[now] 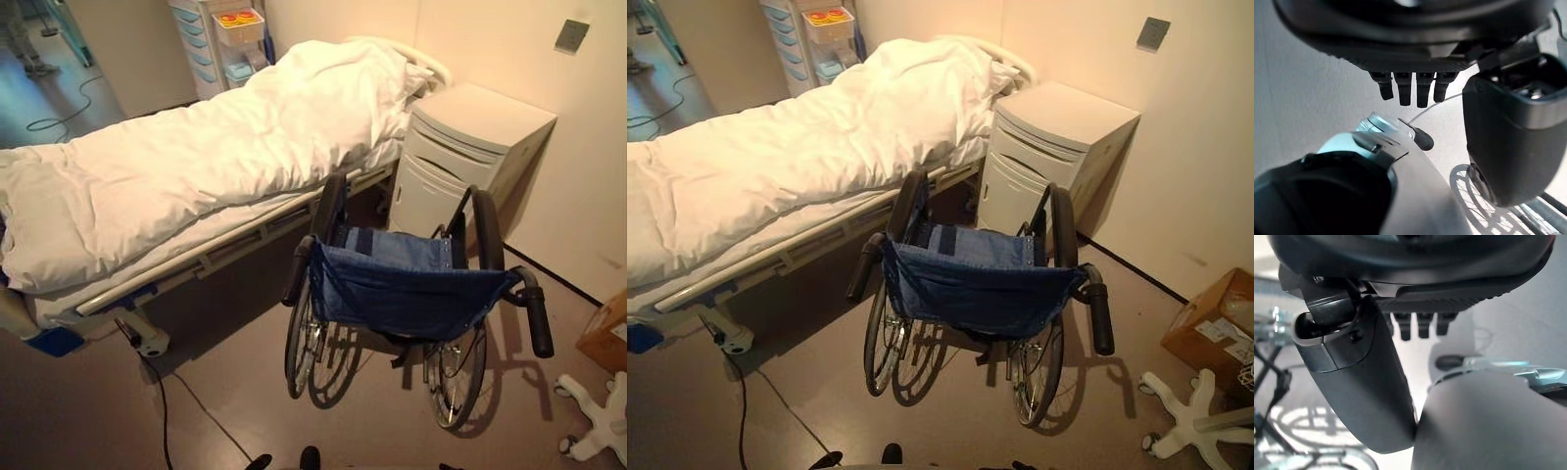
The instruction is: Push the wheelchair next to the bed
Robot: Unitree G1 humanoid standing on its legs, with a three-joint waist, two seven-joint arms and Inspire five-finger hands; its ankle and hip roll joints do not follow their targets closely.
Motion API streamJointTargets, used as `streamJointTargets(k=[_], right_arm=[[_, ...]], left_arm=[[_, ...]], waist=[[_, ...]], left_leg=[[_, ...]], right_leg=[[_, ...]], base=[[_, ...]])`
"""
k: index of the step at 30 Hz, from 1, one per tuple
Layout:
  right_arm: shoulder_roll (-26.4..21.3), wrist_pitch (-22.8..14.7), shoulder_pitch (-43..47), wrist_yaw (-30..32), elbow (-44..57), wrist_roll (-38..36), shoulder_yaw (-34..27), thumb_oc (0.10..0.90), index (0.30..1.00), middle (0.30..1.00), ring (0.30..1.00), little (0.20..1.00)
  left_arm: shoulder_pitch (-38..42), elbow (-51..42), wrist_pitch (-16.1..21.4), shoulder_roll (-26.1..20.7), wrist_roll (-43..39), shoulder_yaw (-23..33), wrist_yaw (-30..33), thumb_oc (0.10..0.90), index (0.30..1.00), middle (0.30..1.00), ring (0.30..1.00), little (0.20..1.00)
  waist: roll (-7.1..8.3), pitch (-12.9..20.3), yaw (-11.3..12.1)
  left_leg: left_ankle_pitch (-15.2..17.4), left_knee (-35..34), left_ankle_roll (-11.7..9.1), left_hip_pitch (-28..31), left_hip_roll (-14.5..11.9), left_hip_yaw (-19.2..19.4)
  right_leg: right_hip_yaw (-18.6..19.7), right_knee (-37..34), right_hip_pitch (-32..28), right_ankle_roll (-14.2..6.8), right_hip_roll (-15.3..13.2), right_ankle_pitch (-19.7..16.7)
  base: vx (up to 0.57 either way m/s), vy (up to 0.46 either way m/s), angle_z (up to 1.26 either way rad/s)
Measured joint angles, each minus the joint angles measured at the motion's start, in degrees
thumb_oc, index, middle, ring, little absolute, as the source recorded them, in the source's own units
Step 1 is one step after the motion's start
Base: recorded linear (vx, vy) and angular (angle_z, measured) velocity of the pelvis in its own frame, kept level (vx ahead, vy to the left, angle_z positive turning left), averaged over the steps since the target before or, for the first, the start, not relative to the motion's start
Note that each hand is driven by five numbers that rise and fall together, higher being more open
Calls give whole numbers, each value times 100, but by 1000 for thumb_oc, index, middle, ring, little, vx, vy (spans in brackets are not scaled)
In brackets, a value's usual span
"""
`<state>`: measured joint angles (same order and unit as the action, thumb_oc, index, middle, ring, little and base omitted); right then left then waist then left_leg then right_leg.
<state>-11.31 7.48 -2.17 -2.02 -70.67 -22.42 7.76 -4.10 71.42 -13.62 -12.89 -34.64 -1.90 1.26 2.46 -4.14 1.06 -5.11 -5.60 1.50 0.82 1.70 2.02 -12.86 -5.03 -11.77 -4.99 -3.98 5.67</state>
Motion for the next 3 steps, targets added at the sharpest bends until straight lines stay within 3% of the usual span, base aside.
streamJointTargets(k=[3], right_arm=[[15, 3, 1, -32, -9, 0, -1, 800, 900, 900, 900, 900]], left_arm=[[3, -2, 0, -7, -2, 2, 10, 800, 900, 900, 900, 900]], waist=[[23, 15, 2]], left_leg=[[-2, 0, 2, -1, 5, -4]], right_leg=[[-14, 0, -5, 7, -3, 5]], base=[[-5, 1, 3]])
